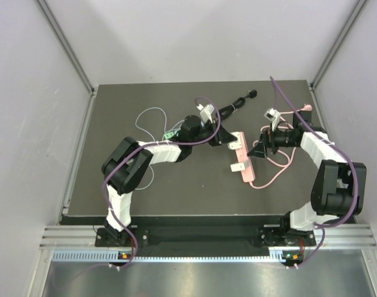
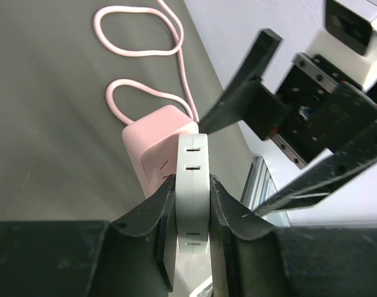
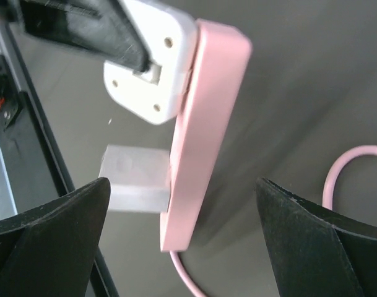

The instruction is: Pull the plug off the socket

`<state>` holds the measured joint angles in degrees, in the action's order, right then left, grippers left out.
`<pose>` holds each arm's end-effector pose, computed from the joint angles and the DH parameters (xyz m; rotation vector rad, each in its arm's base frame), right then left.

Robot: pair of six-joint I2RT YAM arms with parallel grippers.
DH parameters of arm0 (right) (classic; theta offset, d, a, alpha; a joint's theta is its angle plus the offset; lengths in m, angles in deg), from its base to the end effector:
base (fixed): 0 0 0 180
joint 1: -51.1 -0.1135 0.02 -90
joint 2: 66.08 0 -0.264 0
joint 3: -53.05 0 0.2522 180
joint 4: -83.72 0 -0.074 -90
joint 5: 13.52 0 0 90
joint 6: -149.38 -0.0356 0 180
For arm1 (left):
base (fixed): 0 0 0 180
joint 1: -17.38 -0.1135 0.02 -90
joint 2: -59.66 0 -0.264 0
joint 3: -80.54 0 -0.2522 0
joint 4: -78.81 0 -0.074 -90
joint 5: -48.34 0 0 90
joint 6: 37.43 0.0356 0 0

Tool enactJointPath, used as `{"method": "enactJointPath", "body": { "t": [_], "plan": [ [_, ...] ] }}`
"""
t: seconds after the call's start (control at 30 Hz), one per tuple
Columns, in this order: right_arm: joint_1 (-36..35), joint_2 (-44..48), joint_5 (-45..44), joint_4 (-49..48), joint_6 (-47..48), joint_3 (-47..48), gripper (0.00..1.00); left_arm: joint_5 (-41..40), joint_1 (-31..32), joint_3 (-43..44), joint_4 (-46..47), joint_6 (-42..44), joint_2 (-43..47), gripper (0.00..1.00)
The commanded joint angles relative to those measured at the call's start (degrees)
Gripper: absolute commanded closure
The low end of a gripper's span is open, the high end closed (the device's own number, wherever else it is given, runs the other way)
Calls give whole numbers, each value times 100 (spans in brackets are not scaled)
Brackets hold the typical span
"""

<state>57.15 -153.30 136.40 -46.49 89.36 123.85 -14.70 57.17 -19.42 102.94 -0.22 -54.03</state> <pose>0.2878 0.0005 0.2219 -0.7263 2.1227 1.0758 0.3280 -0.2942 0.1980 0.1736 1.9976 -1.5276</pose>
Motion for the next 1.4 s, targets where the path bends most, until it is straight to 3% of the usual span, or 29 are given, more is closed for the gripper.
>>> {"method": "enactJointPath", "body": {
  "t": [0.0, 0.33, 0.53, 0.6, 0.63, 0.73, 0.77, 0.83, 0.9, 1.03, 1.17, 1.37],
  "plan": [
    [-217, 30, -130, -982, -721, -43, 0, 336, -6, -10, 808, 226, 470, 100],
    [-762, -331, -384, -2641, -1826, -456, 0, 345, 2, -45, 1089, 33, 541, 100],
    [-1035, -94, -604, -3541, -2320, -983, 16, 126, 2, -203, 1335, -257, 585, 100],
    [-1105, -93, -648, -3559, -2356, -1045, 33, -6, 2, -265, 1414, -398, 593, 100],
    [-1114, -128, -683, -3559, -2391, -1019, 50, -50, 2, -300, 1423, -424, 602, 100],
    [-1105, -155, -701, -3559, -2435, -1001, 72, -165, -6, -370, 1432, -486, 655, 100],
    [-1105, -146, -727, -3559, -2461, -1010, 88, -208, -6, -396, 1432, -495, 707, 100],
    [-1070, -129, -815, -3839, -2636, -1089, 100, -305, 11, -466, 1362, -486, 795, 100],
    [-1009, -94, -938, -3988, -2769, -1168, 100, -427, 11, -502, 1169, -460, 909, 100],
    [-790, 117, -1657, -4279, -3180, -1440, 100, -885, 55, -362, -462, -249, 1269, 100],
    [-368, 135, -1808, -4570, -3542, -1652, 100, -1333, 134, -493, -1132, 14, 1761, 100],
    [-226, 135, -1695, -4640, -3622, -1661, 100, -1325, 143, -652, -1520, 751, 2122, 100]
  ]
}}
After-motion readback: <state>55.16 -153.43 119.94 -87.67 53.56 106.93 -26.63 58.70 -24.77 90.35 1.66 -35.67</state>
